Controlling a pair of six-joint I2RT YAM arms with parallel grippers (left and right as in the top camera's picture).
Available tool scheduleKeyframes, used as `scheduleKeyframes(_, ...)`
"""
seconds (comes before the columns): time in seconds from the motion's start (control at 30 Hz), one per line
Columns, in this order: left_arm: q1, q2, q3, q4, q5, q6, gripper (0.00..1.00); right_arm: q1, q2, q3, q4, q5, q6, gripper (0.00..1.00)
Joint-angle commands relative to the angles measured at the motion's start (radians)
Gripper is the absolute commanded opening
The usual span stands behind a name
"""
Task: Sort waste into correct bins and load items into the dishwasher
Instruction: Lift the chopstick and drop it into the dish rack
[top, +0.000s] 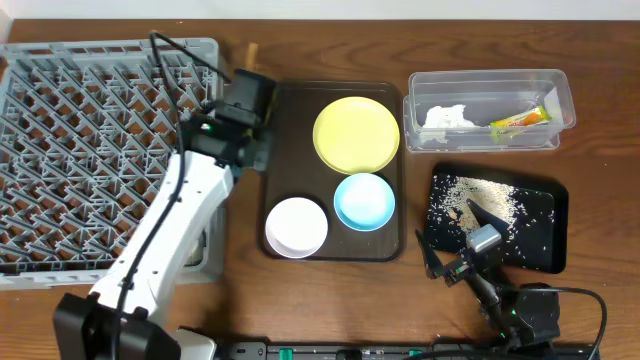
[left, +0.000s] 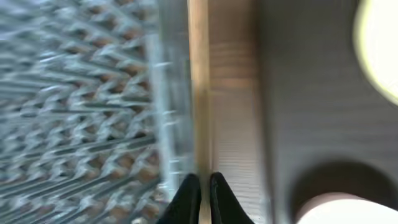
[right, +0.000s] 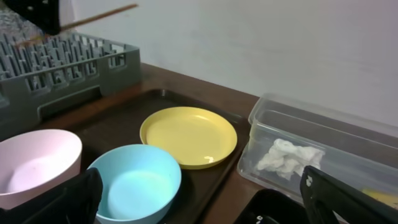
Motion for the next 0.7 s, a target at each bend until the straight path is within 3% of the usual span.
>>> scheduleKeyframes(0.0, 0.056, 0.007, -0.002, -0.002, -0.117, 0.007, 0.06, -0.003, -0.007, -0.004, 0.001, -0.001, -0.009, 0.99)
scheduleKeyframes(0.2, 0.163, 0.09, -0.033, 0.018, -0.105, 0.007, 0.06, -0.003, -0.006, -0.004, 0.001, -0.001, -0.009, 0.99)
scheduleKeyframes(0.4, 0.222, 0.214, -0.043, 0.028, 0.018, 0.07, 0.07, -0.003, -0.006, -0.004, 0.001, -0.001, -0.009, 0.99)
scheduleKeyframes(0.43, 0.222, 0.219, -0.043, 0.027, 0.017, 0.076, 0.1, -0.003, -0.007, -0.004, 0.001, -0.001, -0.009, 0.99)
scheduleKeyframes(0.5, 0.219, 0.209, -0.033, 0.013, 0.017, 0.077, 0.31, -0.003, -0.006, -0.004, 0.001, -0.001, -0.009, 0.99)
scheduleKeyframes(0.57, 0.213, 0.187, -0.007, -0.02, 0.018, 0.066, 0.65, -0.003, -0.006, -0.005, 0.001, -0.001, -0.009, 1.0)
scheduleKeyframes(0.6, 0.21, 0.171, 0.01, -0.04, 0.018, 0.053, 0.7, -0.003, -0.006, -0.005, 0.001, -0.001, -0.009, 0.99)
scheduleKeyframes(0.67, 0.201, 0.13, 0.045, -0.08, 0.019, 0.017, 0.7, -0.003, -0.006, -0.005, 0.001, -0.001, -0.009, 0.99)
